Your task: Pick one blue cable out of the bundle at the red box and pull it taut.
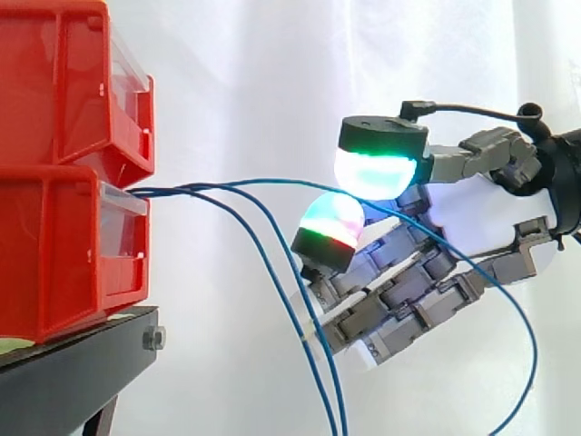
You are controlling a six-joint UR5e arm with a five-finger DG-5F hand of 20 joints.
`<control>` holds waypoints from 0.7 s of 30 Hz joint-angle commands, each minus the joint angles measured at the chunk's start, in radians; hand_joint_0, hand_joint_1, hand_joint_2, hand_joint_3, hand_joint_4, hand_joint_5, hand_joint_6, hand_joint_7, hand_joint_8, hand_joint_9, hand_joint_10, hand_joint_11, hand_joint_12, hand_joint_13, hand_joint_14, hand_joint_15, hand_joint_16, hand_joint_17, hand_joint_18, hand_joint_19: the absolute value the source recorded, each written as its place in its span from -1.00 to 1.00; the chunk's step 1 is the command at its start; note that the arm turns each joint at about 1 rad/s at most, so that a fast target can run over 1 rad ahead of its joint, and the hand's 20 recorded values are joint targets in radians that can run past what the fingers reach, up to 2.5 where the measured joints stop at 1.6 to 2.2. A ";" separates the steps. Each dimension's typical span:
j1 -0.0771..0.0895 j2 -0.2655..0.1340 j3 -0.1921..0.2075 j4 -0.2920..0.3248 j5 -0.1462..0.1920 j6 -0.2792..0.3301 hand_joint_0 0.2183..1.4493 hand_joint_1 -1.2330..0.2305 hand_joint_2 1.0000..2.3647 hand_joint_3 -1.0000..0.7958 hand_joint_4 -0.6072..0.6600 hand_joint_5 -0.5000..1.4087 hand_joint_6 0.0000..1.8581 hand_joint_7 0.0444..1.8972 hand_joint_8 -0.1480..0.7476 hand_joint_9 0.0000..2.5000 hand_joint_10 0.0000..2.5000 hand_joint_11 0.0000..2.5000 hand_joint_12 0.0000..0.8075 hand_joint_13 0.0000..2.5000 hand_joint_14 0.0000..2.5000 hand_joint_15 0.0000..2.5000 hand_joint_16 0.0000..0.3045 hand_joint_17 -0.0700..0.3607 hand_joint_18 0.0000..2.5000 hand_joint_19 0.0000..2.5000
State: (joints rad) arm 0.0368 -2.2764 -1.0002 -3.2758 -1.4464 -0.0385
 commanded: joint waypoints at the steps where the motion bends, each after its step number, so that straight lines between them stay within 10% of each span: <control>1: 0.000 0.000 0.000 0.001 0.000 -0.001 -0.36 -0.35 -0.98 -0.19 -0.08 -0.60 -0.09 0.10 -0.08 -0.53 -1.00 -0.85 -0.12 -0.88 -1.00 -1.00 -0.64 -0.11 -0.81 -0.90; 21: 0.000 0.000 0.000 -0.001 0.001 -0.001 -0.39 -0.56 -0.96 0.09 -0.18 -0.56 -0.11 0.21 -0.08 -0.42 -1.00 -0.85 -0.10 -0.76 -1.00 -1.00 -0.64 -0.10 -0.67 -0.91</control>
State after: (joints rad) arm 0.0368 -2.2764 -1.0002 -3.2761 -1.4465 -0.0399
